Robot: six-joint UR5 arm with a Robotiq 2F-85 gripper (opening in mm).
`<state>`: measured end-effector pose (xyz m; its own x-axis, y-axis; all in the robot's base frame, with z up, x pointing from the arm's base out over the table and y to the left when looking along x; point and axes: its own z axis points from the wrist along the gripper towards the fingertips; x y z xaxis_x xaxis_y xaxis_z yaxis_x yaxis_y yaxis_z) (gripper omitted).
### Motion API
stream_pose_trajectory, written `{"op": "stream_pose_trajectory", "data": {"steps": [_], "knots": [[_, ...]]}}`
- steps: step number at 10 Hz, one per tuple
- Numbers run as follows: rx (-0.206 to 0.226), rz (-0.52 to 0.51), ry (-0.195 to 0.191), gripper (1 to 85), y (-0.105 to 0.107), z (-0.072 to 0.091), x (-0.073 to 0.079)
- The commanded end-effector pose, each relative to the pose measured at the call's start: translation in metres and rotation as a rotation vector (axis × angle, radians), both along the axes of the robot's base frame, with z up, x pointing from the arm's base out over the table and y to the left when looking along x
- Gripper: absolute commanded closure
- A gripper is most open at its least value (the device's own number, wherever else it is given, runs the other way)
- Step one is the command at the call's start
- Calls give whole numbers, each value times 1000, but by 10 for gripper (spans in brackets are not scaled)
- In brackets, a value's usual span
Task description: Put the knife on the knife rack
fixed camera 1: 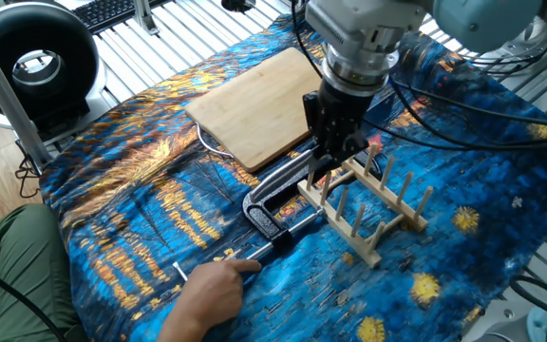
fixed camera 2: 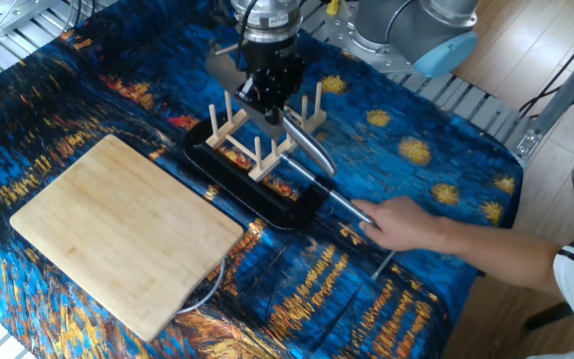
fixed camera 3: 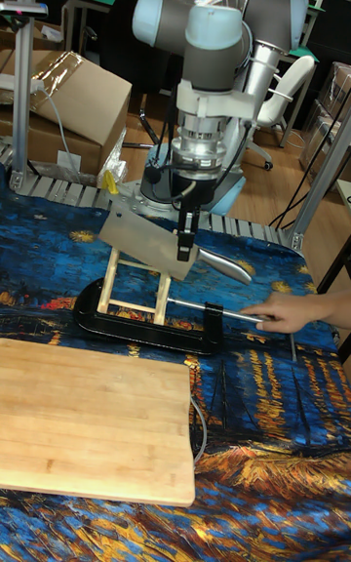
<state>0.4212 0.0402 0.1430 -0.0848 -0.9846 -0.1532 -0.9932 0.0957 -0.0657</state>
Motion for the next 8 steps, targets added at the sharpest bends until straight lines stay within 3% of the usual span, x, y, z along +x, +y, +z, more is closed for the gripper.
{"op": "stream_pose_trajectory", "data": {"steps": [1,8], "knots": [[46,30,-15,847,9,-8,8],[84,69,-46,847,-2,-32,12]]}}
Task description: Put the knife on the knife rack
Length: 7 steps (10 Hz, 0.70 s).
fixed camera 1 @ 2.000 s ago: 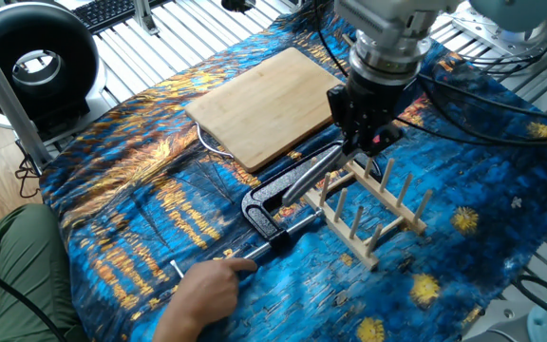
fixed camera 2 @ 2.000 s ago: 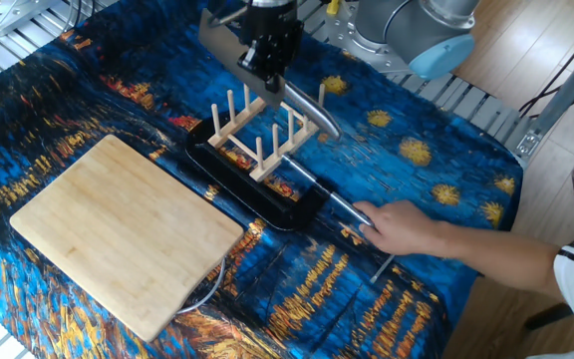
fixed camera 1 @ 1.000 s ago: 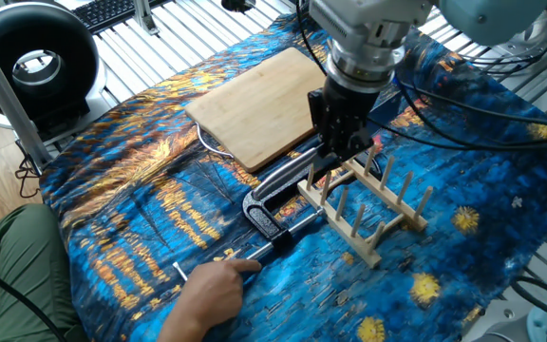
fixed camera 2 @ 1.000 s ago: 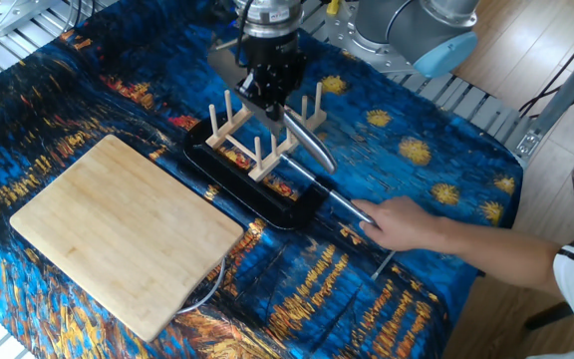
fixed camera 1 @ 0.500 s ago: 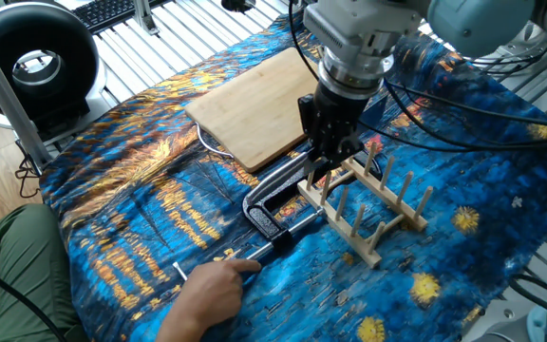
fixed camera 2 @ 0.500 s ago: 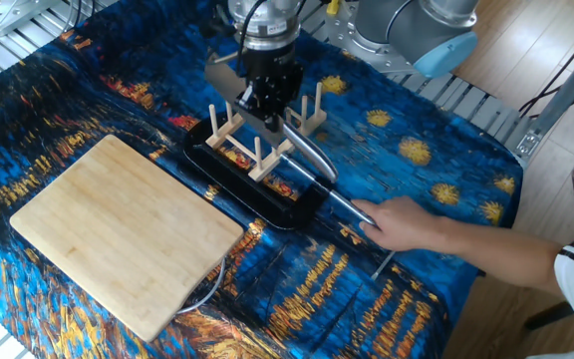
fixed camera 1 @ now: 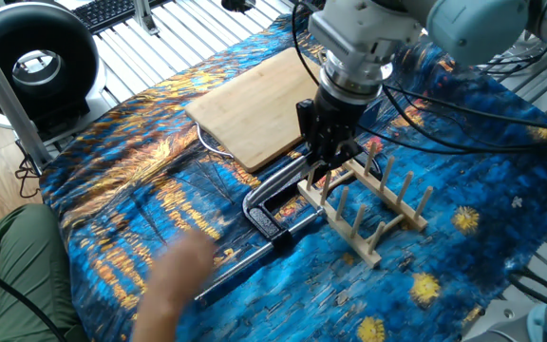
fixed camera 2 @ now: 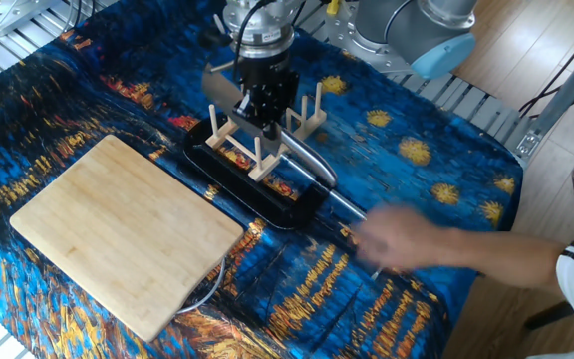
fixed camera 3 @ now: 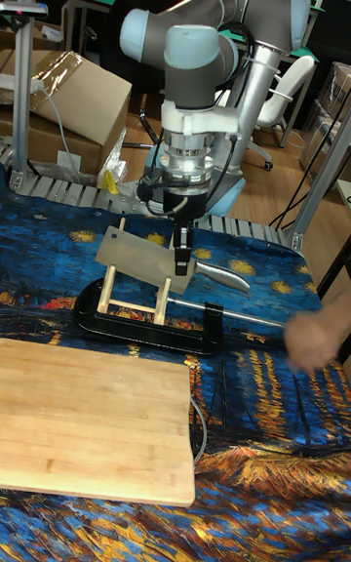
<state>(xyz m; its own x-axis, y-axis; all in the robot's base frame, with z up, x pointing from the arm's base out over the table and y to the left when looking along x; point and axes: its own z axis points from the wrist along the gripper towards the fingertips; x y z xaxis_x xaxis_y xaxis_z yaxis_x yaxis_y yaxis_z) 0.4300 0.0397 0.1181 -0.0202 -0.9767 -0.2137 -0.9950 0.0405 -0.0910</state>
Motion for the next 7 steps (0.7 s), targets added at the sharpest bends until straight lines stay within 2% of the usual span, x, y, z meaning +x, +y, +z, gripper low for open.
{"op": "stream_pose_trajectory", "data": {"steps": [1,4,6,7], "knots": [[33,9,-22,847,-2,-11,5],[61,20,-38,847,2,-24,10],[81,10,-55,847,5,-38,8],[72,8,-60,847,3,-44,4]]}}
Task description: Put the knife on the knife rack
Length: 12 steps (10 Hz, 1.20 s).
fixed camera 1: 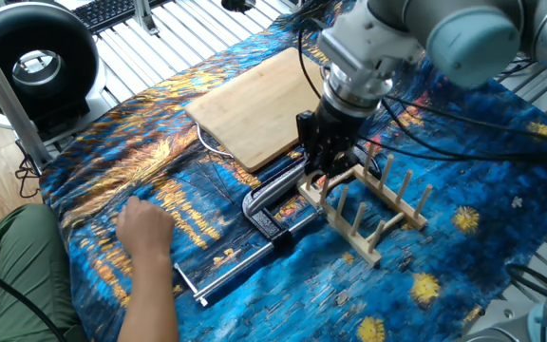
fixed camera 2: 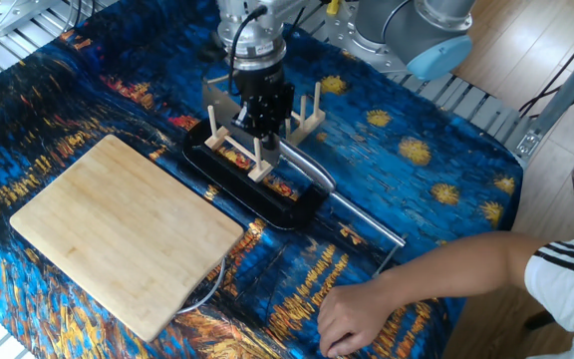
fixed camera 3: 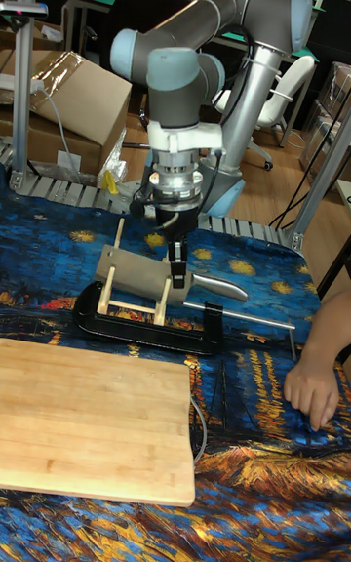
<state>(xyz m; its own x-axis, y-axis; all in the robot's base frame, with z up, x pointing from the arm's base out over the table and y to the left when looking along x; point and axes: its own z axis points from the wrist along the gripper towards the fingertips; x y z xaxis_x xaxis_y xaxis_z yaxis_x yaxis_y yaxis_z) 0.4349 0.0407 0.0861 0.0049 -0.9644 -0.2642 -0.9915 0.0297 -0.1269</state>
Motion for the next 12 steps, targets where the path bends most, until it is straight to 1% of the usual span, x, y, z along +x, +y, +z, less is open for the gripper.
{"op": "stream_pose_trajectory", "data": {"steps": [1,2,3,4,5,6,7,8,9,10,11,12], "knots": [[14,-10,-25,847,1,-15,-2],[0,-10,-25,847,-2,-17,-3],[-28,-10,-17,847,-9,-21,-5],[-84,3,-58,847,-24,-20,5],[-153,41,-62,843,-45,-16,8],[-175,55,-56,720,-55,-6,8],[-242,17,-50,717,-61,13,0],[-357,21,-63,680,-62,26,0],[-380,29,-77,450,-59,26,10],[-359,36,-76,393,-59,22,15],[-363,46,-68,327,-65,23,15],[-360,58,-58,317,-71,26,14]]}}
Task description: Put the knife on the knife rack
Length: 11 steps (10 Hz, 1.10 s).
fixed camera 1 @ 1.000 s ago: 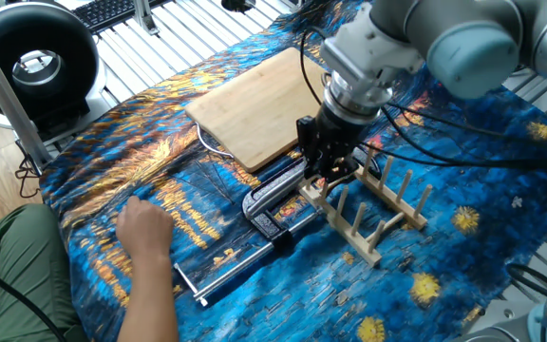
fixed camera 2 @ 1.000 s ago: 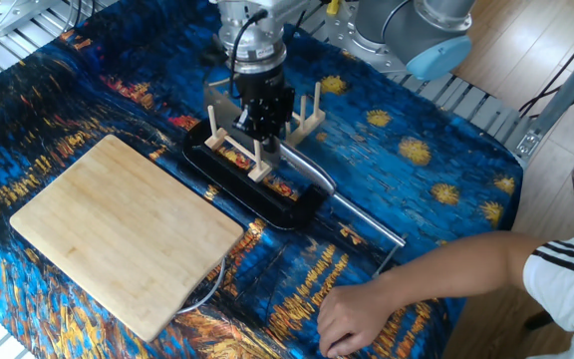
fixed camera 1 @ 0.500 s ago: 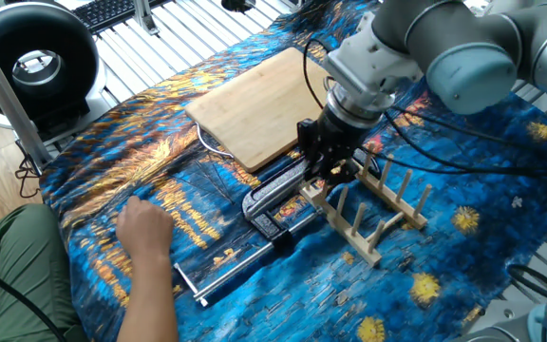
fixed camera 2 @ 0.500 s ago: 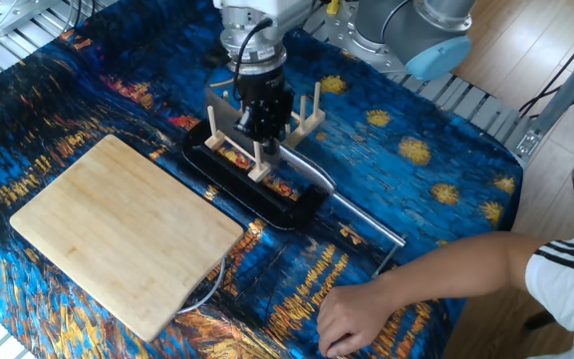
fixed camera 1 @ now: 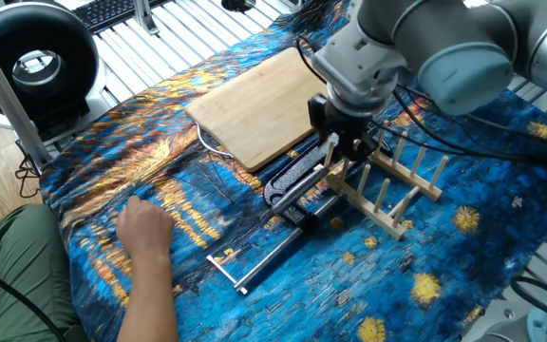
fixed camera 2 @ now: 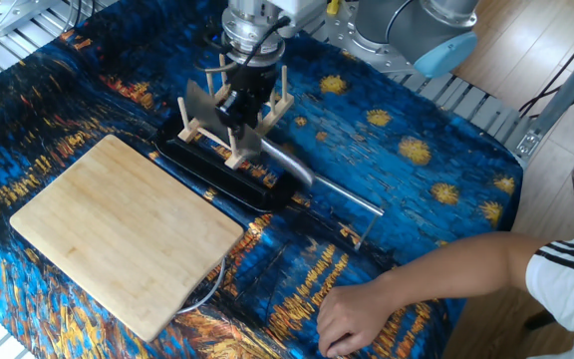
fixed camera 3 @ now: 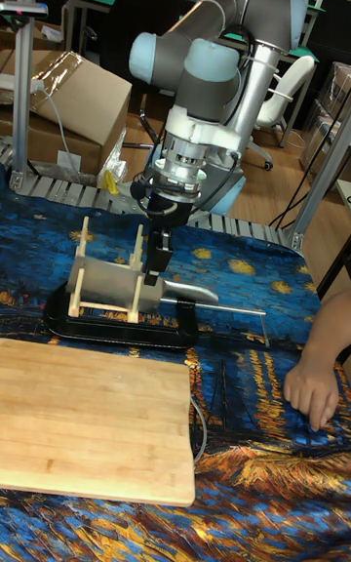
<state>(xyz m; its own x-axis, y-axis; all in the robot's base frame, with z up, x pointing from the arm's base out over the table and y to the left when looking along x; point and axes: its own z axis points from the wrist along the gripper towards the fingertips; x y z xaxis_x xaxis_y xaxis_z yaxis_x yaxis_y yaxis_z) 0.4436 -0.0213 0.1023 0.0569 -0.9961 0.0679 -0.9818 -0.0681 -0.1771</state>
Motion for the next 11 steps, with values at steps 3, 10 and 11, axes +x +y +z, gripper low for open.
{"op": "stream_pose_trajectory", "data": {"steps": [3,10,11], "knots": [[-31,8,7,300,-15,16,8],[-11,-33,29,327,-32,24,9],[-7,-42,29,333,-33,26,9]]}}
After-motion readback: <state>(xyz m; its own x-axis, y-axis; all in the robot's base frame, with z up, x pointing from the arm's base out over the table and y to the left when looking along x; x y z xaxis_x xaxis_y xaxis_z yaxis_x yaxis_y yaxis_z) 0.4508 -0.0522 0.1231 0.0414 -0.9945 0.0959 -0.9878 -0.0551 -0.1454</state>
